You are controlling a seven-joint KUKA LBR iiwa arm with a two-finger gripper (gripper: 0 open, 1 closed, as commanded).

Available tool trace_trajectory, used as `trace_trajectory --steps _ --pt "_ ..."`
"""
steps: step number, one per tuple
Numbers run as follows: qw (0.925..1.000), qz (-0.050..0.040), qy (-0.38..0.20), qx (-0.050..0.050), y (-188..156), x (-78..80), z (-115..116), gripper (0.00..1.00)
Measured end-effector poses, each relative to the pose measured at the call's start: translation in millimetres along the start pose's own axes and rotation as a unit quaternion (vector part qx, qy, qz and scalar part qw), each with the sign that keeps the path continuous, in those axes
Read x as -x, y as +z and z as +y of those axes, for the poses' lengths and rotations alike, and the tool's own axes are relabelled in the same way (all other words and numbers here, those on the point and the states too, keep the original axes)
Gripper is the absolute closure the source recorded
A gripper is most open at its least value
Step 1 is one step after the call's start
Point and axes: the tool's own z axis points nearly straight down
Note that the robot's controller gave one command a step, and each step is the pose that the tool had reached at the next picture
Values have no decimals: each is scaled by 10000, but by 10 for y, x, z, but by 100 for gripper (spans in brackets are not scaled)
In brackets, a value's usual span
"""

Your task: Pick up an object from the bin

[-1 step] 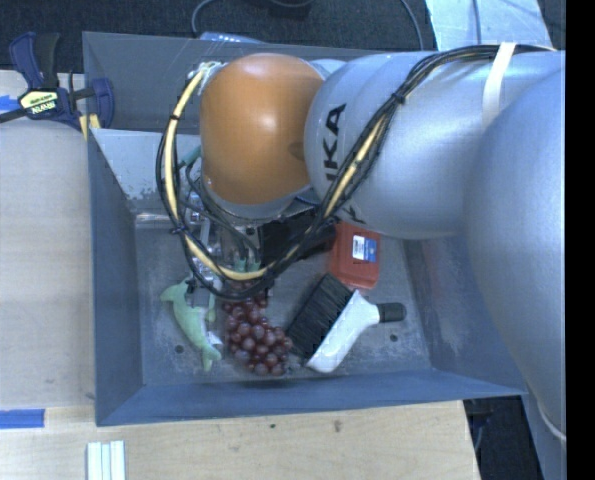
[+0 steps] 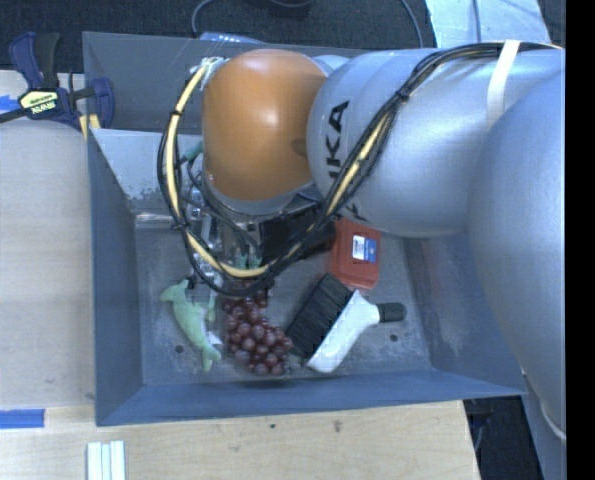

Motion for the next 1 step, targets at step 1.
trace_trajectory --steps 1 --pt "9995 -11 -327 5 519 12 -237 0"
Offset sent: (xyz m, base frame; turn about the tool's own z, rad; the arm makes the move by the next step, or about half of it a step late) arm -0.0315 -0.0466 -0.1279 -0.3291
